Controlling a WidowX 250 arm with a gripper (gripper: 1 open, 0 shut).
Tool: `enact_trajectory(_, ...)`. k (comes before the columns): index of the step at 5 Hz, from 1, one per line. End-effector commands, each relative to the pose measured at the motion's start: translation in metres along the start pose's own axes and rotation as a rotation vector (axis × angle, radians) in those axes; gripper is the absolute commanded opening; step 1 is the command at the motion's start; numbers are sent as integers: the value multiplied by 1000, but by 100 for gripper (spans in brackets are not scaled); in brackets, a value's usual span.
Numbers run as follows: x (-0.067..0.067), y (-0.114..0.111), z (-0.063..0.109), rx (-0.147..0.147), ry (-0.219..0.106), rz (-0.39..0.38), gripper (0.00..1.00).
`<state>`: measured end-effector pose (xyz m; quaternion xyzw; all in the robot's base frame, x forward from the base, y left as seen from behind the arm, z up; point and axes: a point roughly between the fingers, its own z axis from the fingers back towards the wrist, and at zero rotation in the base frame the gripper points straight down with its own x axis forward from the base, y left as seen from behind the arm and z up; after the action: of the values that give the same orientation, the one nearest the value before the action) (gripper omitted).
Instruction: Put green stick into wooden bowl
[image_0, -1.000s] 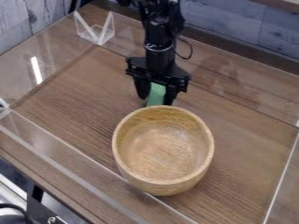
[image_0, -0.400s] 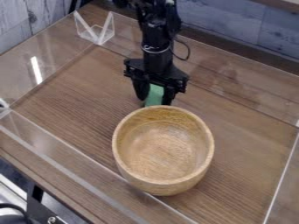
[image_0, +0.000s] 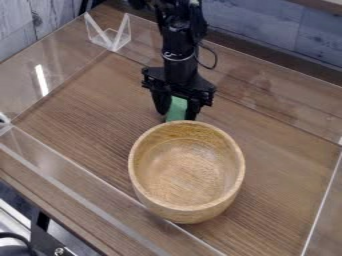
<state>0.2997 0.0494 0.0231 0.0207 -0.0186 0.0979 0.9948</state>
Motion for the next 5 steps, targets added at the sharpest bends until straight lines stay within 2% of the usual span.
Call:
enact_trajectory(1,-3,2,0,2,7,-4,0)
enact_trajectory(5,-9,-3,-3,-5,34,-5,0)
